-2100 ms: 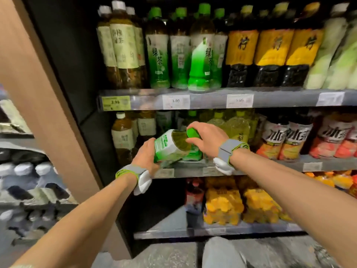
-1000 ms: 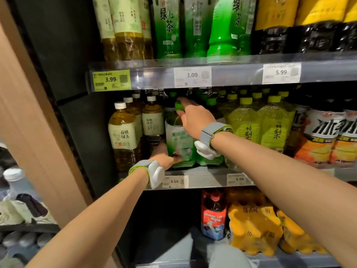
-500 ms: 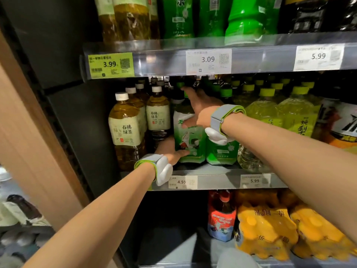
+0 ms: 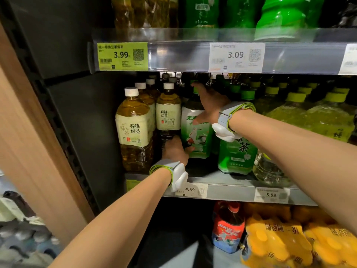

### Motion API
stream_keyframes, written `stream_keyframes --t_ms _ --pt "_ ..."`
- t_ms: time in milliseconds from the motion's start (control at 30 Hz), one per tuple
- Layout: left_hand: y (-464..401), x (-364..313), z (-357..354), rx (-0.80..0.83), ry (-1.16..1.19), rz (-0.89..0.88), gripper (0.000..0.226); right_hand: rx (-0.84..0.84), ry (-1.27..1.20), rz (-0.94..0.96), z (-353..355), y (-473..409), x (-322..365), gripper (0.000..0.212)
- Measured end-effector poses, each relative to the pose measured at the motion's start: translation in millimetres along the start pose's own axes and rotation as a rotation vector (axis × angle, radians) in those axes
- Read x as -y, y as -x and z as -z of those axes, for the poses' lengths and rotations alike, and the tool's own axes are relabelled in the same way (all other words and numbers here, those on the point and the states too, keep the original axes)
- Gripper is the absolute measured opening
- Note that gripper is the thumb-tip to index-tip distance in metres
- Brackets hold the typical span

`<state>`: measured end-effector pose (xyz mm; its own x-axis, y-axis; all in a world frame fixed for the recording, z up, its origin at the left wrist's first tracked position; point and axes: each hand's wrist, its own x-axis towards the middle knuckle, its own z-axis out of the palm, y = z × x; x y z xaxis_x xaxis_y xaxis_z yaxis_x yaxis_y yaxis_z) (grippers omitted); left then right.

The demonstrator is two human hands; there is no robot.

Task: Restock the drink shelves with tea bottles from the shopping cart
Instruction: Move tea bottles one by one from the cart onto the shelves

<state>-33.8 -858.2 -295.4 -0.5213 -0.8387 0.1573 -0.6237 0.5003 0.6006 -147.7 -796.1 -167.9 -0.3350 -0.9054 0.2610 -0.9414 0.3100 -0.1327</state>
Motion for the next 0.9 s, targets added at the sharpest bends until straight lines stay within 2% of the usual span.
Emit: stream_keyframes --t_ms 133,367,567,733,900 --pt "-16 -3 -1 0.025 -0.020 0.047 0.052 0.012 -0.013 -0.005 -1 -13 -6 0.112" --pt "-29 -9 -7 -0.016 -0.058 0.013 0.050 -0.001 0.074 -0.056 -9 -29 -13 0.111" --pt "-36 -7 -10 -0.011 0.018 0.082 0.055 -0.030 0.134 -0.090 -15 -31 -13 0.105" --pt "-38 -1 -7 0.042 0.111 0.115 0.048 0.002 0.196 -0.091 -11 -24 -9 0.104" --pt "-32 5 5 0.082 0.127 0.168 0.042 0.021 0.314 -0.084 -8 -3 -4 0.092"
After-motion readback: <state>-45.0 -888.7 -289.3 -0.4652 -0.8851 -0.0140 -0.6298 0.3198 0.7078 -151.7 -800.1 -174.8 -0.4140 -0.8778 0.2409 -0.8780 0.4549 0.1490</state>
